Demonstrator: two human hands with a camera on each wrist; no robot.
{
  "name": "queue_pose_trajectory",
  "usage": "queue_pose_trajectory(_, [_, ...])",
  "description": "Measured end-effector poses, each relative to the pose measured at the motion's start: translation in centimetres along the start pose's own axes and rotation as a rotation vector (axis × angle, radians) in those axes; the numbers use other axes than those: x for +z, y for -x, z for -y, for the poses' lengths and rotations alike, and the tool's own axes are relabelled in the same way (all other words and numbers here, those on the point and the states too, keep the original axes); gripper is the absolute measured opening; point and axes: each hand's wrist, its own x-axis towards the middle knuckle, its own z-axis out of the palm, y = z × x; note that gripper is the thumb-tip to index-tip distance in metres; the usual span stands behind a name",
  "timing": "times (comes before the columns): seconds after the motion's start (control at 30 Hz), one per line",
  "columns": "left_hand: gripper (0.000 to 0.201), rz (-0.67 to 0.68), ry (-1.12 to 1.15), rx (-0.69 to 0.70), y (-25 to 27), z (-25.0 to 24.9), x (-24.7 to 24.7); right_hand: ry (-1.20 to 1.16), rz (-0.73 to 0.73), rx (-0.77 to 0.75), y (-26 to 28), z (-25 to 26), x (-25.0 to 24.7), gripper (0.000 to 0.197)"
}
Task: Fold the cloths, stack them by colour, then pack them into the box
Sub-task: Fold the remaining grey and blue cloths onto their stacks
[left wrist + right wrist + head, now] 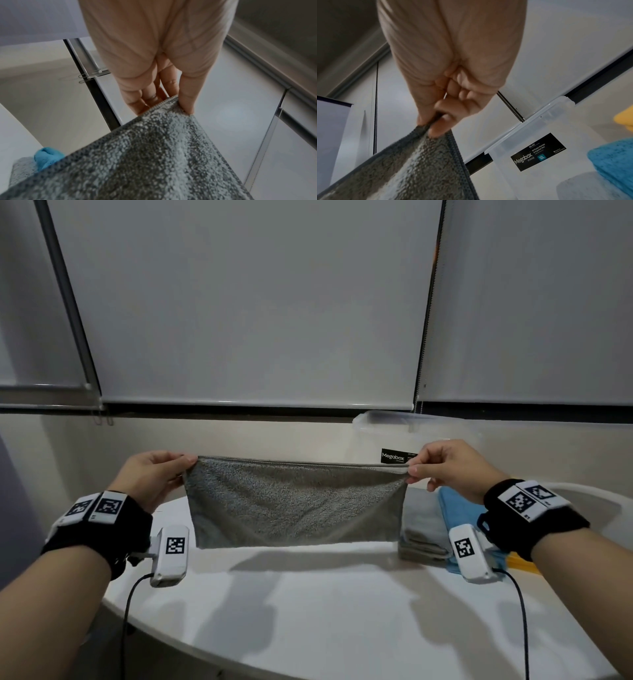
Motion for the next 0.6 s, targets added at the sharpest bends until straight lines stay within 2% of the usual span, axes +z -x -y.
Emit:
queue_pose_trajectory(0.1, [0.013, -0.010, -0.013, 0.014, 0.0, 0.0, -0.2, 0.117, -0.088, -0.068, -0.2, 0.0, 0.1, 0.002])
queue_pose_trajectory(0.2, [0.027, -0.008, -0.004, 0.020, 0.1, 0.0, -0.3, 0.117, -0.166, -0.134, -0.4, 0.0, 0.1, 0.002])
queue_pose_trajectory(0.27, [0.026, -0.012, -0.003, 0.031, 0.2, -0.1, -0.3, 0.101, -0.184, -0.140, -0.8, -0.2, 0.1, 0.006])
queue_pose_trajectory(0.37, [0.015, -0.025, -0.004, 0.058, 0.3, -0.2, -0.1, 0.050, -0.218, -0.145, -1.3, -0.3, 0.1, 0.010])
queue_pose_trajectory(0.5, [0.033, -0.027, -0.013, 0.077, 0.4, -0.4, 0.0, 0.016, -0.258, -0.148, -1.4, 0.0, 0.5, 0.007])
queue_pose_trajectory(0.6, [0.025, -0.044, -0.041, 0.102, 0.3, -0.3, 0.0, 0.006, -0.265, -0.139, -1.5, -0.3, 0.6, 0.017])
